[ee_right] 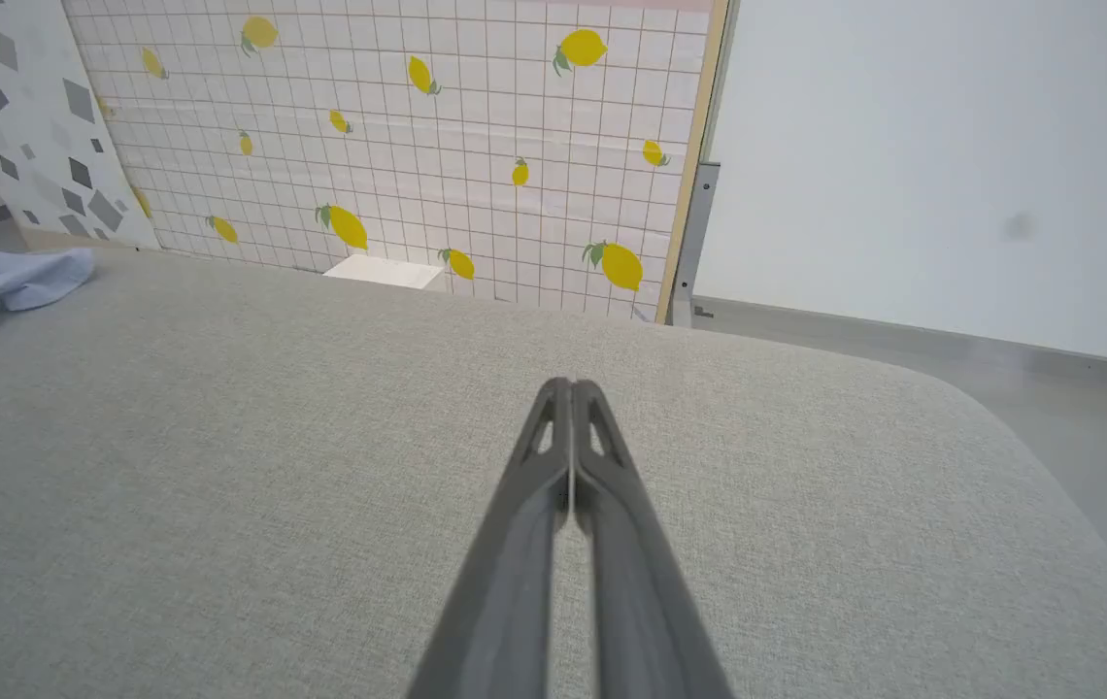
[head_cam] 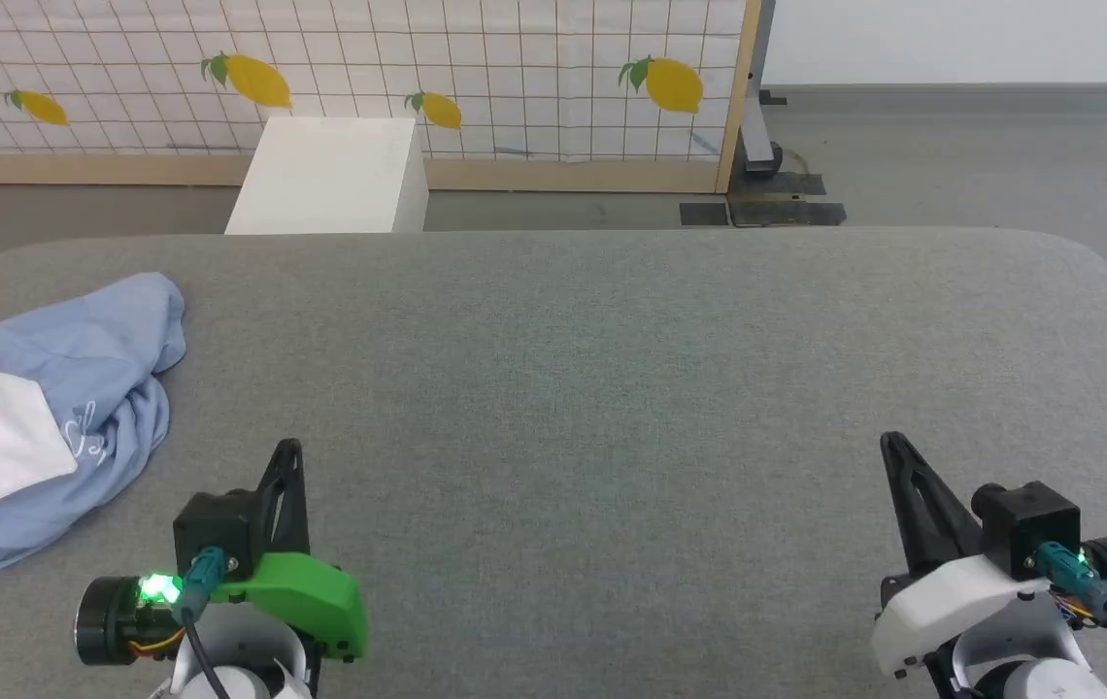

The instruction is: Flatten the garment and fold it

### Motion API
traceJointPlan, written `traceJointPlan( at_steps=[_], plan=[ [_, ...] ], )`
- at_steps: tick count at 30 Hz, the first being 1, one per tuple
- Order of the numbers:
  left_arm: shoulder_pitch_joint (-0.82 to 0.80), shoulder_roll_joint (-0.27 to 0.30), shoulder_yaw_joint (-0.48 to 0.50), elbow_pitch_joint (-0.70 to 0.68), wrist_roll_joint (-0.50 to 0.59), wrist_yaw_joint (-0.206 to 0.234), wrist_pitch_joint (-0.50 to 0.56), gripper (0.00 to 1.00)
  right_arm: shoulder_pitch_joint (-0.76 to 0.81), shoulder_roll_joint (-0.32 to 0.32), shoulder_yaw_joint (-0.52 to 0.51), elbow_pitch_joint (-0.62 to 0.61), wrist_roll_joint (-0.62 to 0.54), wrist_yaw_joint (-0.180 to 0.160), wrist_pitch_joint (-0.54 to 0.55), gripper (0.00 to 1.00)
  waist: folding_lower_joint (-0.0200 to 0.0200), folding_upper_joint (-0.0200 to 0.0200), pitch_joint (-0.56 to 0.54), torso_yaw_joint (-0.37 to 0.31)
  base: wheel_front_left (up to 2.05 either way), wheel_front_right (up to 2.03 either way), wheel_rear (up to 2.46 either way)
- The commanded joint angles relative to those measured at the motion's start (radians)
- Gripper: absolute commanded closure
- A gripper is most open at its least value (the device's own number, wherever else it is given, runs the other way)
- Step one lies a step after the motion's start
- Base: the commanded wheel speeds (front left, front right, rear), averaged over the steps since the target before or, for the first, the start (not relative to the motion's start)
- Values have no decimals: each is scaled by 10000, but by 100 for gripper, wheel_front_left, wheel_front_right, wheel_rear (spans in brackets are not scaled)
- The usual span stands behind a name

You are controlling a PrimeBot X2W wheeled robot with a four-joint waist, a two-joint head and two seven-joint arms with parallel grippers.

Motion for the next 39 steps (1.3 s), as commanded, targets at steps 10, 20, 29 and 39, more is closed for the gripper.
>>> traceJointPlan(
  at_steps=[10, 20, 29, 39],
  plan=[
    [105, -40, 28, -28, 103, -34, 14, 100, -139, 5, 11, -51, -62, -13, 1, 100, 0, 65, 0, 0, 0, 0, 0],
    [105, -40, 28, -28, 103, -34, 14, 100, -139, 5, 11, -51, -62, -13, 1, 100, 0, 65, 0, 0, 0, 0, 0],
    [-9, 1, -54, 21, -38, 20, -26, 0, 7, 0, -10, 9, 19, 0, -26, 0, 0, 1, 1, 1, 0, 0, 0],
    [-121, 9, -243, 243, -216, 192, -255, 0, 50, 1, -110, 29, 75, -1, -243, 0, 0, 6, 0, 250, 0, 0, 0]
  ],
)
